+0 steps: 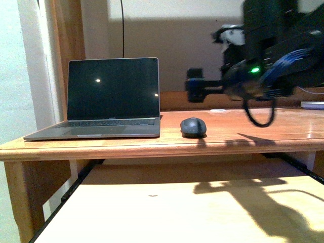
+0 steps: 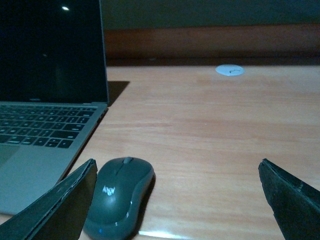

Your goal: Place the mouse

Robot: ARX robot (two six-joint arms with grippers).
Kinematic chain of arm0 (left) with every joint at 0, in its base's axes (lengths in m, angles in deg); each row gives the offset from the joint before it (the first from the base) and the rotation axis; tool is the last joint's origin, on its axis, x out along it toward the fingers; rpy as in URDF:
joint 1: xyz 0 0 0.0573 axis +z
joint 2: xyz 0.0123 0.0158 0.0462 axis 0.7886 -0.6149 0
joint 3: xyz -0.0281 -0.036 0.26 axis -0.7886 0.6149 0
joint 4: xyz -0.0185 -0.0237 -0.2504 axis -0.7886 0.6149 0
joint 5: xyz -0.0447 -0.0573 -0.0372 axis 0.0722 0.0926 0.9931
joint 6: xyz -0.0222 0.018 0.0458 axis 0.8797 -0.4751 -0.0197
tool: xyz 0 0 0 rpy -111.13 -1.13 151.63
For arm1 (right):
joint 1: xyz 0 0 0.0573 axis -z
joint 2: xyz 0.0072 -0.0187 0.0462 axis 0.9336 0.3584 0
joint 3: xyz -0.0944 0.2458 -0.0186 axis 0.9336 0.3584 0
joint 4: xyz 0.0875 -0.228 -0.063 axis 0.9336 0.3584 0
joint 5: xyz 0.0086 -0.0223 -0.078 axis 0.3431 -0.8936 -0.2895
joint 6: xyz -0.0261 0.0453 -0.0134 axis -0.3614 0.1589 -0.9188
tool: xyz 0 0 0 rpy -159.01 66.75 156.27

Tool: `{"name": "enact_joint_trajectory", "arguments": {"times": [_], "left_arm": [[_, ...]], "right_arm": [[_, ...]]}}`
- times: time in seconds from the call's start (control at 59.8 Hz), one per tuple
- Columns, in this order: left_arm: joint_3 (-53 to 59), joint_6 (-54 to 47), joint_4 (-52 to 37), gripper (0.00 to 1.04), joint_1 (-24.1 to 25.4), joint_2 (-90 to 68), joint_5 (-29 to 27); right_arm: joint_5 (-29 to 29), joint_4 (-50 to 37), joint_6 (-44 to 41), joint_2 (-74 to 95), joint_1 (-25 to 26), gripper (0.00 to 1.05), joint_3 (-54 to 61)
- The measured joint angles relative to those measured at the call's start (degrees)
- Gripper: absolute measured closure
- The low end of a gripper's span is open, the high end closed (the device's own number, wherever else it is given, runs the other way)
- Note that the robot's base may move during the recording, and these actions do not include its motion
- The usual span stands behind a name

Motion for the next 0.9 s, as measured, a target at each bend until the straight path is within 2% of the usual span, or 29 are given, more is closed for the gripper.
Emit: {"name": "enact_joint_trajectory", "arguments": {"times": [0.234,0.268,0.535,0.703,0.903], "left_arm": [[0.0,0.0,0.0,0.08,0.0,0.0,0.0],[0.0,0.0,0.0,0.08,0.0,0.0,0.0],[0.0,0.0,0.0,0.08,0.0,0.0,0.0],[0.0,0.0,0.0,0.08,0.0,0.0,0.0],[0.0,0.0,0.0,0.08,0.0,0.0,0.0]], "right_arm": [[19.1,-11.8,4.1,-19.4,9.5,0.07,29.1],[23.5,-13.4,4.9,-23.7,11.7,0.07,35.1],[44.9,-16.0,4.3,-41.0,22.3,0.07,56.6],[52.1,-12.7,-1.3,-42.1,24.1,0.07,61.9],[52.2,-10.3,-10.1,-38.9,21.7,0.07,63.9]]}}
